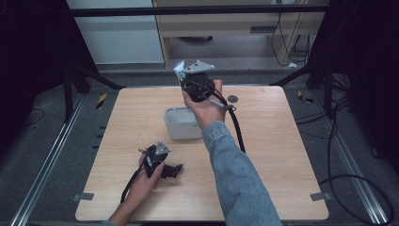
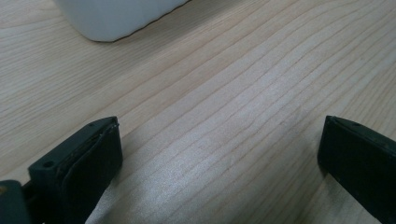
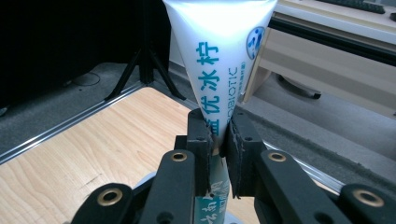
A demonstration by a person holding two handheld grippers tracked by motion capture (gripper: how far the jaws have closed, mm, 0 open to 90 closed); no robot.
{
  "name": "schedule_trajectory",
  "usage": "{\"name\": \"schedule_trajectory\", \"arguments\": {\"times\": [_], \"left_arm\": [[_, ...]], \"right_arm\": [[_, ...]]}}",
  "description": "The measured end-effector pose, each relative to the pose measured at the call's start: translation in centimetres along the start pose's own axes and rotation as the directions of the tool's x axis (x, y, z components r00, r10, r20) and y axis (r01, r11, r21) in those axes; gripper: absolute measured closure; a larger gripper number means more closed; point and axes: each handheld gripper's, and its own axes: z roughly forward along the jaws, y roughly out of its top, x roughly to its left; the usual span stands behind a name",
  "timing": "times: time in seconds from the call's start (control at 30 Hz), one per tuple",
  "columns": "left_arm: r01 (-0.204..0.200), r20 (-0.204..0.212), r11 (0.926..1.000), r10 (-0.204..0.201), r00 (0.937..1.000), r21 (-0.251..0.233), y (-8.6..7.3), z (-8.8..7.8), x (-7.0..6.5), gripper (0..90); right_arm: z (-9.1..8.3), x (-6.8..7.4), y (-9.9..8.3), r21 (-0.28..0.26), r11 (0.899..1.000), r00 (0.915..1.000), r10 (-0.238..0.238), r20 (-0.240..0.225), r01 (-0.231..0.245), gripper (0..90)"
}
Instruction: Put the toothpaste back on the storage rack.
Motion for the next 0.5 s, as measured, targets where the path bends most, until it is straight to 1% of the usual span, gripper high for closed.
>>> {"name": "schedule_trajectory", "arguments": {"times": [0.23,0.5], "left_arm": [[0.000,0.000,1.0000,0.000,1.0000,0.000,0.0,0.0,0.0,0.0],[0.000,0.000,1.0000,0.000,1.0000,0.000,0.0,0.0,0.0,0.0]], "right_arm": [[0.6,0.8,-0.2,0.000,1.000,0.9997,-0.007,-0.023,0.007,80.7],[0.9,1.4,-0.4,0.000,1.000,0.9993,-0.010,-0.037,0.010,80.7]]}}
